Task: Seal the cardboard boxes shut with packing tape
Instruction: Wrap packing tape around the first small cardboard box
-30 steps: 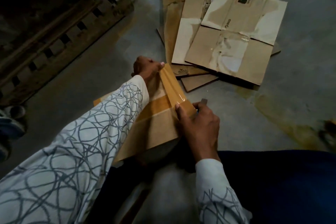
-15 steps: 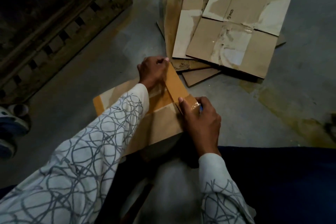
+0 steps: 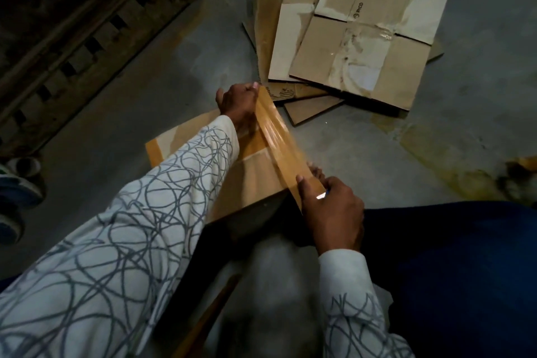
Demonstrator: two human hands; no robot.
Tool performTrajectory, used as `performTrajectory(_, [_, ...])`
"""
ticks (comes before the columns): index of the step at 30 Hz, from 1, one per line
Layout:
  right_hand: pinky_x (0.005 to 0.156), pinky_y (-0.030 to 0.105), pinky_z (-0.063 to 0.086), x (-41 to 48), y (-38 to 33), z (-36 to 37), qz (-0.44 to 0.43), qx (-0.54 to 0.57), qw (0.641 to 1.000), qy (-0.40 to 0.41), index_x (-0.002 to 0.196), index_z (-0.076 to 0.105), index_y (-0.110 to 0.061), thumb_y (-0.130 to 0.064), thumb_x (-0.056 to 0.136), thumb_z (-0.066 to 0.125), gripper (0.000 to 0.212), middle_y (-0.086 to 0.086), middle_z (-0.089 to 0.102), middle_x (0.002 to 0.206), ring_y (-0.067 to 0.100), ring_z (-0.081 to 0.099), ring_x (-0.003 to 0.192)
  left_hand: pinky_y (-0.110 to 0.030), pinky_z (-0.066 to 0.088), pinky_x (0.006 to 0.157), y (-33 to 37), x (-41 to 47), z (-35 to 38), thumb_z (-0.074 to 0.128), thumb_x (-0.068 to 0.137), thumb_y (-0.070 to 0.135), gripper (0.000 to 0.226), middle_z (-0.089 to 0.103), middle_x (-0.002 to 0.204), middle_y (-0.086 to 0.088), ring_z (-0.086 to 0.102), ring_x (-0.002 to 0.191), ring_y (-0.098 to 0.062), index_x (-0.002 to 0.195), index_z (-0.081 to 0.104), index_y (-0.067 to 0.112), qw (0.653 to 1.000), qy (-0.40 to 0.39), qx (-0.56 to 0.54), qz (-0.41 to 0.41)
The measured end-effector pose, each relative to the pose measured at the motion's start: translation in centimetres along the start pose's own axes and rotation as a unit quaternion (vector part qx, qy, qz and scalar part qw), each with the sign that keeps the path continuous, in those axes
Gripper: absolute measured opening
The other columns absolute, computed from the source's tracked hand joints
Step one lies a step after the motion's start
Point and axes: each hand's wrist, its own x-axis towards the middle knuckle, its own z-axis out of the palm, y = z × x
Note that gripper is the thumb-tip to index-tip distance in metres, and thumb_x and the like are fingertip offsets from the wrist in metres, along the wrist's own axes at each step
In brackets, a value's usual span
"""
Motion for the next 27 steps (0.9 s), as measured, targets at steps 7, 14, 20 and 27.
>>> performTrajectory(7, [0.101,0.039,0.044,-0.1,1.4,1.7,0.053,-0.019,0.998,-0.005,0.137,0.057,-0.028,-0.052,0.095,0.058,0.049,0.009,0.06,0.136,0.031,0.056,0.124,-0.043,0.007,0.123,-0.8,0.6,0.2,0.032,0.107,0.044,0.046,0.065,0.127,-0.005,0.047,0.133,-0.024,0.123,0.068,0.022,1.0,-0.001,0.016,-0.003])
performTrajectory(14, [0.092,0.035,0.046,1.0,2.0,3.0,0.079,-0.019,0.997,-0.007,0.127,0.063,-0.021,-0.054,0.095,0.057,0.046,0.013,0.065,0.124,0.033,0.06,0.116,-0.042,0.005,0.124,-0.1,-0.4,-0.2,0.031,0.108,0.042,0.044,0.058,0.138,-0.006,0.033,0.143,-0.024,0.129,0.064,0.021,1.0,0.003,-0.009,-0.012])
performTrajectory(20, [0.092,0.035,0.048,2.6,2.9,4.2,0.082,0.0,0.997,-0.004,0.128,0.063,-0.021,-0.059,0.091,0.06,0.053,0.011,0.067,0.122,0.032,0.062,0.113,-0.045,-0.002,0.123,-1.5,-0.3,0.4,0.024,0.108,0.045,0.047,0.05,0.148,-0.003,0.032,0.145,-0.022,0.14,0.053,0.028,0.992,0.001,0.087,0.088])
performTrajectory(27, [0.104,0.042,0.045,3.8,3.9,6.0,0.058,0.009,0.998,0.004,0.14,0.055,-0.027,-0.058,0.09,0.062,0.059,0.012,0.054,0.144,0.035,0.055,0.126,-0.054,-0.002,0.123,-7.5,-8.5,4.9,0.021,0.105,0.052,0.061,-0.014,0.168,0.005,-0.014,0.154,-0.02,0.159,0.0,0.038,0.923,0.005,0.245,0.297])
